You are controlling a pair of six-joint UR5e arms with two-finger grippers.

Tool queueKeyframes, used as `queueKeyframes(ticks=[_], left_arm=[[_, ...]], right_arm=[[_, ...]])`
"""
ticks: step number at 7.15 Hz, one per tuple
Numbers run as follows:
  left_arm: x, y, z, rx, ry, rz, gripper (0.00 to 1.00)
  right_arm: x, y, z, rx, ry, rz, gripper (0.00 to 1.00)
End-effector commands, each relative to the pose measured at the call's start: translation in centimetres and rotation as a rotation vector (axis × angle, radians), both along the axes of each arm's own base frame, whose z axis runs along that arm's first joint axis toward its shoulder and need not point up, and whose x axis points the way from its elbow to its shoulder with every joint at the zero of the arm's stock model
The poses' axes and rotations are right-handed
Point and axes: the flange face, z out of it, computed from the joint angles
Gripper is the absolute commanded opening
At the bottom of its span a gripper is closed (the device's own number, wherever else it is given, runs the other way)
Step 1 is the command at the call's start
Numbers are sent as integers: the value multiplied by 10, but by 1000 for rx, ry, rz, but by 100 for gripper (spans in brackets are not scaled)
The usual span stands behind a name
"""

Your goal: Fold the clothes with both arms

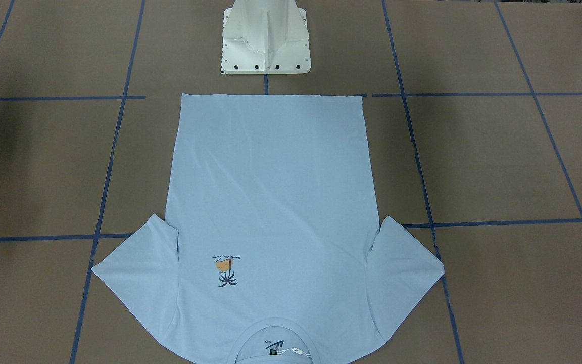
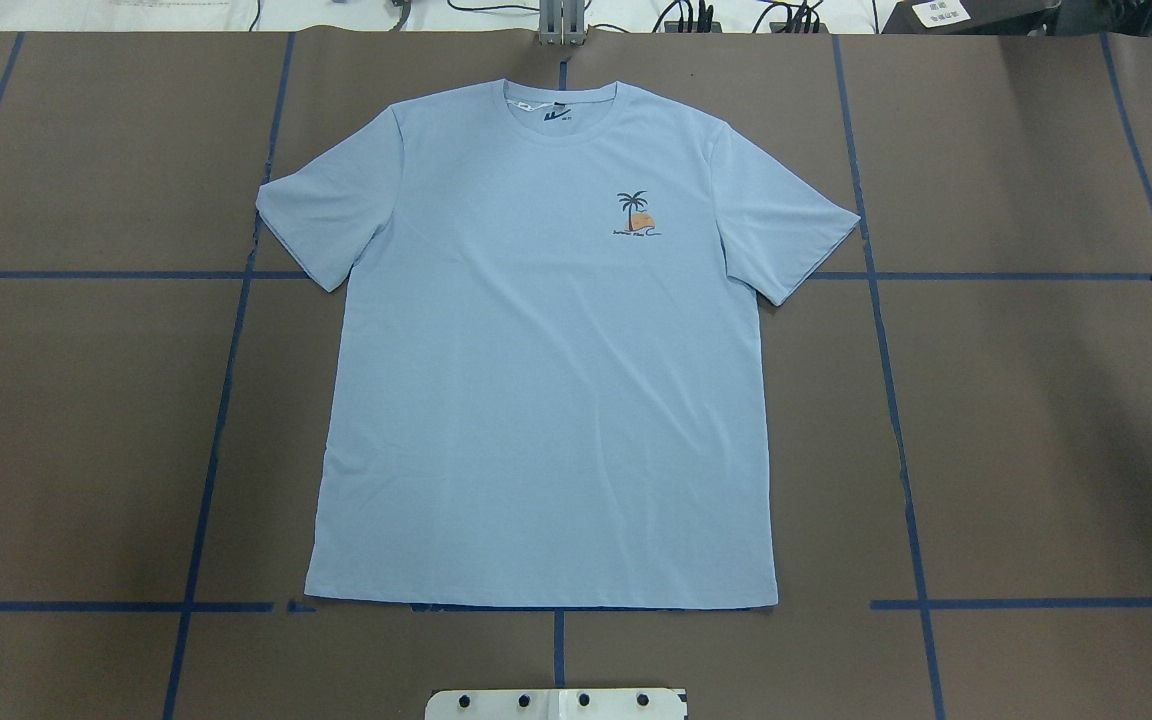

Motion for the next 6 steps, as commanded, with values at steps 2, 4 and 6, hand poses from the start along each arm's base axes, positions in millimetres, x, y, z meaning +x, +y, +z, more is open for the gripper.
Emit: queueKeyframes(ticks=[2, 4, 6], left_arm=[[5, 1, -13, 47, 66, 7, 100], [7, -1, -8, 38, 94, 16, 99], [9, -3, -11, 58, 94, 20, 99]], right_arm=[[-118, -117, -72, 16, -63, 37, 100], [-186, -143, -117, 25, -98, 207, 98], [-251, -126, -122, 68, -65, 372, 93]])
